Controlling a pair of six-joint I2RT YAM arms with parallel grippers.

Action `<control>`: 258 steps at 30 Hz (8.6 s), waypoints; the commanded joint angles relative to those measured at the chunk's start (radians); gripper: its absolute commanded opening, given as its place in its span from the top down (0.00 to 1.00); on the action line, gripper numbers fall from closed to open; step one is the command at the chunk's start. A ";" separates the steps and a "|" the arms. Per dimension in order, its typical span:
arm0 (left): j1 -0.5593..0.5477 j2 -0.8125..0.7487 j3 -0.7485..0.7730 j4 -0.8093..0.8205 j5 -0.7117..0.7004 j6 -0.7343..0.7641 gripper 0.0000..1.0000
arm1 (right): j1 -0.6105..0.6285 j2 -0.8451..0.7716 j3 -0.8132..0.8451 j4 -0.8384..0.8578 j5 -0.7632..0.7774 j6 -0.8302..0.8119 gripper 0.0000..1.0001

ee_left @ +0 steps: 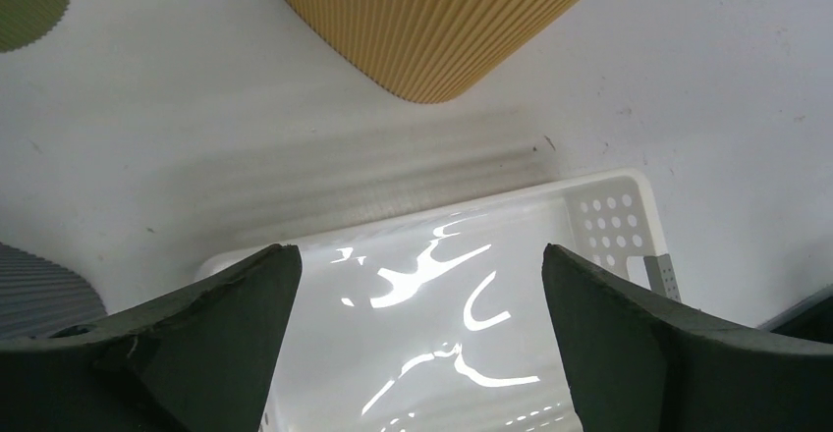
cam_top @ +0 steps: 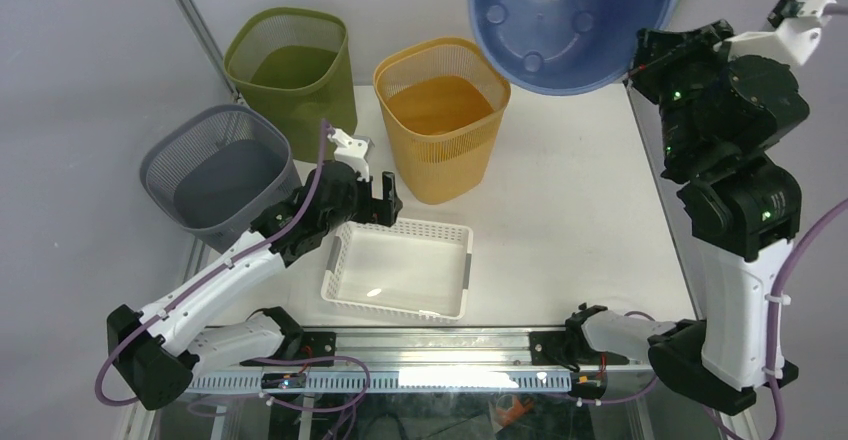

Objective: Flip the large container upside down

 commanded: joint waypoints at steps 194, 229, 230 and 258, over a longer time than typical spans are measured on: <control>0.174 0.199 0.178 0.063 0.294 -0.216 0.01 | -0.210 0.164 -0.745 -0.130 -0.382 -0.119 0.53; 0.269 0.395 0.066 0.364 0.749 -0.332 0.01 | -0.156 -0.138 -0.717 -0.286 -0.613 0.052 0.31; 0.270 0.398 0.066 0.367 0.754 -0.333 0.01 | -0.151 -0.144 -0.722 -0.292 -0.601 0.055 0.32; 0.270 0.474 0.114 0.457 0.885 -0.386 0.01 | -0.082 -0.088 -0.822 -0.243 -0.426 0.069 0.66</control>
